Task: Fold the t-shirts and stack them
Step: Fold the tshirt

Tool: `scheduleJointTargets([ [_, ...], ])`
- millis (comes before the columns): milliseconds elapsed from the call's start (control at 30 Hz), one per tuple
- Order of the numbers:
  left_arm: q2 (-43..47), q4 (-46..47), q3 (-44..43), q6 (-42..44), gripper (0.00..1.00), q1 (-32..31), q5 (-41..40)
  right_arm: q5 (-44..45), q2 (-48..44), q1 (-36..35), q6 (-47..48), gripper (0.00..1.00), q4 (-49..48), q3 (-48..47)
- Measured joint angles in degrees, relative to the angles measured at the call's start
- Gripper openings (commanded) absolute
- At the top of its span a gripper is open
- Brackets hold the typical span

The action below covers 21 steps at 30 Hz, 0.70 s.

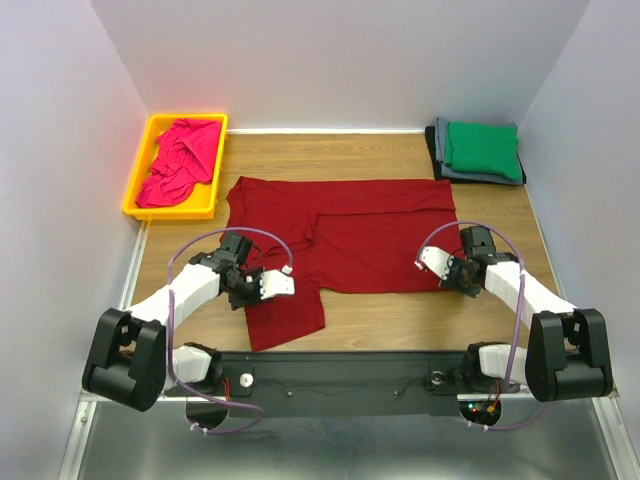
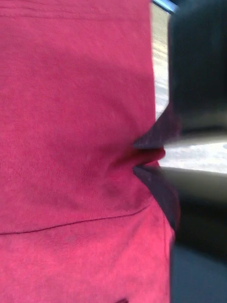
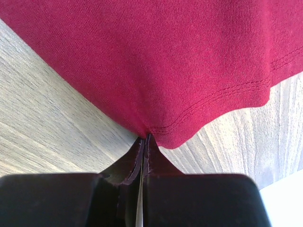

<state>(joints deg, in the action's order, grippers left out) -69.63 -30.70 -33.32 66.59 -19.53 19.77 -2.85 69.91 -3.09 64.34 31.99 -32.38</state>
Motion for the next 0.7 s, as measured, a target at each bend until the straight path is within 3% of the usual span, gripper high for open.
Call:
scheduleJointTargets([
  [33,0.0,-0.13,0.0,0.39,0.11,0.0,-0.35,0.0,0.09,0.0,-0.07,0.01,0.13,-0.15],
  [100,0.0,-0.39,0.0,0.7,0.01,-0.13,-0.74,-0.02,0.09,0.0,-0.09,0.01,0.46,-0.24],
  [700,15.08,-19.5,-8.52,2.21,0.0,-0.17,0.22,-1.66,-13.31,0.02,1.44,0.01,18.78,-5.01],
])
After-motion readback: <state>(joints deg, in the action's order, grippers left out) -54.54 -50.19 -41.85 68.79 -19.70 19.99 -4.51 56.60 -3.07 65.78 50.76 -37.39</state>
